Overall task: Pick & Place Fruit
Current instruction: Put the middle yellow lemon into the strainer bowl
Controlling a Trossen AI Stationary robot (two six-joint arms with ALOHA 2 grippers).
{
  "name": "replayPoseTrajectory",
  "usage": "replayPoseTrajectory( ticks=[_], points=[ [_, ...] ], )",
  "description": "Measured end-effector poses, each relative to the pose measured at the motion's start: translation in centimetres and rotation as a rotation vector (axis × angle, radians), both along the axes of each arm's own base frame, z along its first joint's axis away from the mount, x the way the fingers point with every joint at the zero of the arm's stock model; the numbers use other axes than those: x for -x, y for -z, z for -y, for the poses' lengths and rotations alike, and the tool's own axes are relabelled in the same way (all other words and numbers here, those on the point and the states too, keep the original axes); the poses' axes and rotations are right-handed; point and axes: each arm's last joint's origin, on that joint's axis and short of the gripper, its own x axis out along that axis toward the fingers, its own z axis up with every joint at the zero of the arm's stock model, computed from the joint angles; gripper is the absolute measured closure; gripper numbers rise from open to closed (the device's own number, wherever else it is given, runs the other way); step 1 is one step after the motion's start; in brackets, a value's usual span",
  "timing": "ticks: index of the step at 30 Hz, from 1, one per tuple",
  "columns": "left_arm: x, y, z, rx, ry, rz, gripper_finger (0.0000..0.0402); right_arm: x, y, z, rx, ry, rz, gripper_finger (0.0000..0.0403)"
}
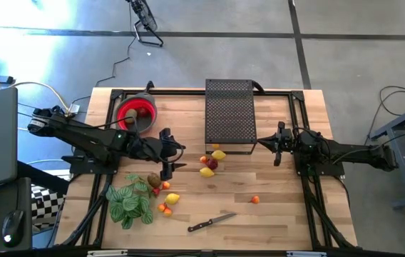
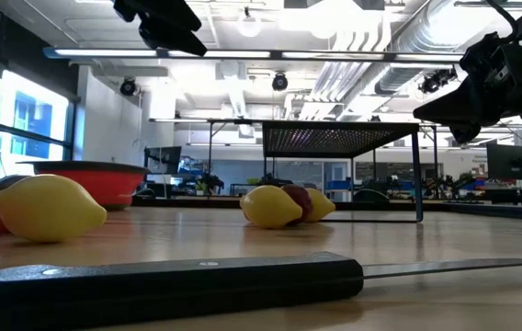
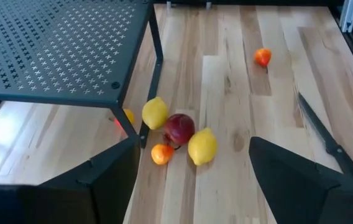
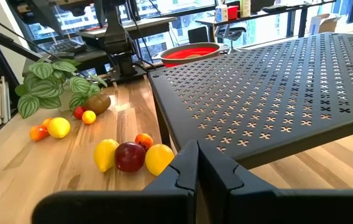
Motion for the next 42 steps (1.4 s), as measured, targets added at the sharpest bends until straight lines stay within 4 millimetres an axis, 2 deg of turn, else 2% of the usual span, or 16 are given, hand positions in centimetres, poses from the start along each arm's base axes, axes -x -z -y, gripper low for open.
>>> replayPoseTrajectory(
  ticks=[11,18,28,34,42],
  points=[
    [-0.5,-1.0,0.1,0.03,-0.003,0.115,0.0105,0.0,0.0,0.0,0.007,0.001,-0.002,0.0401],
    [-2.0,-0.2,0.4,0.027,0.0,0.131,0.0105,0.0,0.0,0.0,0.007,0.001,-0.002,0.0401],
    [-5.3,4.2,1.2,0.001,-0.002,0.006,0.0105,0.0,0.0,0.0,0.007,0.001,-0.002,0.0401],
    [-7.4,6.5,1.7,0.009,0.015,0.008,0.0105,0.0,0.0,0.0,0.007,-0.001,-0.001,0.0401],
    [-9.0,9.3,2.2,0.016,0.041,-0.033,0.0105,0.0,0.0,0.0,0.006,-0.002,-0.003,0.0401]
  ],
)
